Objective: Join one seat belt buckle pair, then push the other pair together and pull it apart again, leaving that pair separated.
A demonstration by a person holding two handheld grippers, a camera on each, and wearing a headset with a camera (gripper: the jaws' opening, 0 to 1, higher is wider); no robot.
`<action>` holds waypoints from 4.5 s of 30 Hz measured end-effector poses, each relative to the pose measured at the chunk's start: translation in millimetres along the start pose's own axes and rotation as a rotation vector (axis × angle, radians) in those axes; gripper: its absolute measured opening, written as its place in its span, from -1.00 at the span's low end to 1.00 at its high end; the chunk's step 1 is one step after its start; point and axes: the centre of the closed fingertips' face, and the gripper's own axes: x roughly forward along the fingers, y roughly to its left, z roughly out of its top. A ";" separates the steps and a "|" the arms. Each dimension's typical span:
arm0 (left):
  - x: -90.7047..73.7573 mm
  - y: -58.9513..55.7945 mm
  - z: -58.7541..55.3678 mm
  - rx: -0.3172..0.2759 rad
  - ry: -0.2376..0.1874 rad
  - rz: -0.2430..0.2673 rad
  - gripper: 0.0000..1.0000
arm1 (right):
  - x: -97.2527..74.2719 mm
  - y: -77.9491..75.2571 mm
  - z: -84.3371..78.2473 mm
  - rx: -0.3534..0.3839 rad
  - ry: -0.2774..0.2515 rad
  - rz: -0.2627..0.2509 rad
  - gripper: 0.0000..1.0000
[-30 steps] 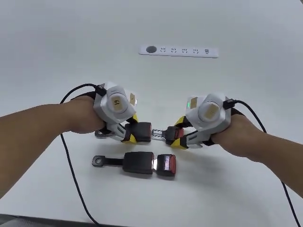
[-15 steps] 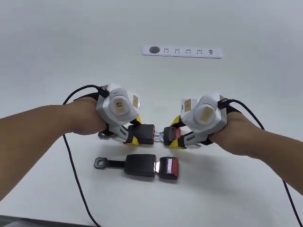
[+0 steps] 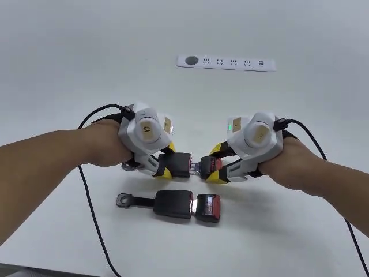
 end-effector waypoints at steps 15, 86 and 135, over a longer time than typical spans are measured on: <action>-1.8 -0.6 2.3 -0.019 -0.019 0.001 -0.36 | 6.7 -0.3 7.3 0.005 -0.015 -0.014 -0.42; 4.3 6.9 -6.7 -0.024 0.026 -0.010 -0.33 | -60.1 5.5 -67.6 0.055 0.090 -0.048 -0.37; -64.2 -39.2 -5.7 -0.249 -0.177 0.217 0.46 | -103.0 50.2 -55.0 0.262 -0.036 -0.281 0.30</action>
